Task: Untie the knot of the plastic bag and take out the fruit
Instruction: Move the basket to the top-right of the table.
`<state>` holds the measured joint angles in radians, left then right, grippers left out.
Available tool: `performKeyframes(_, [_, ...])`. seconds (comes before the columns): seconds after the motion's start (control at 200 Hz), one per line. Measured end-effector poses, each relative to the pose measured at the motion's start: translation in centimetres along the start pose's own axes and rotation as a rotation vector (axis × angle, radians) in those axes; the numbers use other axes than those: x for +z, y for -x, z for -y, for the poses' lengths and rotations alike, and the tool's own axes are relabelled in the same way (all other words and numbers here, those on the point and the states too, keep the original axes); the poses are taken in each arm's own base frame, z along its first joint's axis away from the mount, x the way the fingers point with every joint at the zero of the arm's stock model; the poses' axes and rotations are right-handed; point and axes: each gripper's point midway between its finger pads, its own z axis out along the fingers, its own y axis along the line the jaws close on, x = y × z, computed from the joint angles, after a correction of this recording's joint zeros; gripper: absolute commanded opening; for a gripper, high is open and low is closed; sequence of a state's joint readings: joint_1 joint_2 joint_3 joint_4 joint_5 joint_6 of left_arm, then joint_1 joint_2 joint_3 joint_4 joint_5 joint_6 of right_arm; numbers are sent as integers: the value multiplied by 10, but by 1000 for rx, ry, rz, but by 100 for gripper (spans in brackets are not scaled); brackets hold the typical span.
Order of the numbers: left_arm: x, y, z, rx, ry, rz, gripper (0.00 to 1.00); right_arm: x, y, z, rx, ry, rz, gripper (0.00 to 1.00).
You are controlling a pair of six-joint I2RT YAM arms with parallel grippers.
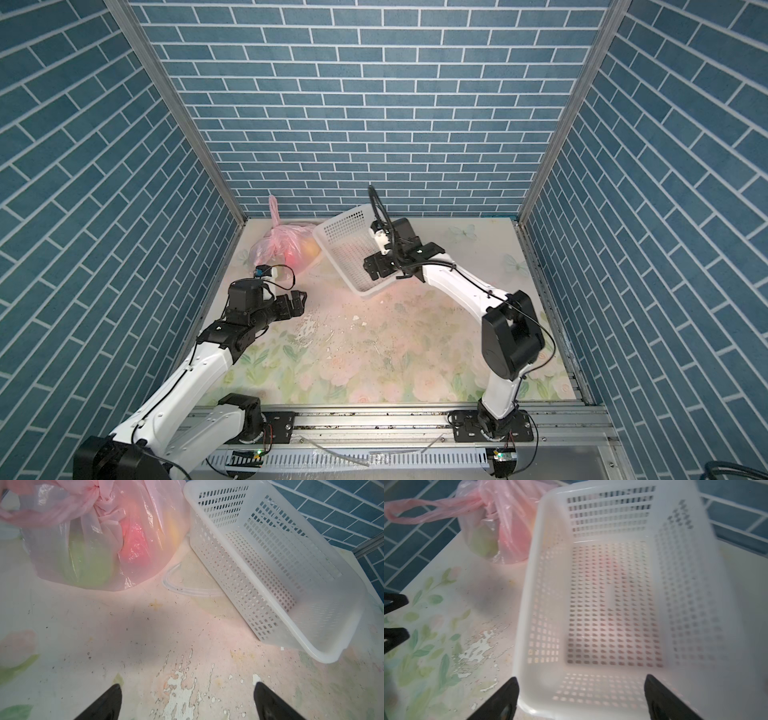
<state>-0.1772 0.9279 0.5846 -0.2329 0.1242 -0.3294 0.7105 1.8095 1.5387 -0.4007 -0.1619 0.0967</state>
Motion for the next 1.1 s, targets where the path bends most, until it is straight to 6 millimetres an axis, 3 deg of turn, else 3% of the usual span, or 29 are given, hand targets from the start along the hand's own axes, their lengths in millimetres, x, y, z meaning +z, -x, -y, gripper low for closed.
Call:
performKeyframes(0.17, [-5, 1, 5, -16, -30, 7, 100, 42, 5, -53, -73, 80, -75, 84])
performKeyframes(0.335, [-3, -2, 8, -20, -47, -11, 100, 73, -3, -70, -100, 78, -139, 81])
performKeyframes(0.545, [-1, -4, 10, -22, -56, -23, 100, 109, -25, -61, -112, -16, -204, 69])
performKeyframes(0.69, [-1, -4, 10, -20, -57, -20, 100, 125, -42, -50, -101, -68, -245, 47])
performKeyframes(0.9, [-1, -3, 10, -18, -58, -20, 100, 123, -38, -39, -83, -128, -233, 17])
performKeyframes(1.1, [-1, -4, 10, -18, -61, -21, 100, 105, -29, -20, -93, -223, -200, 2])
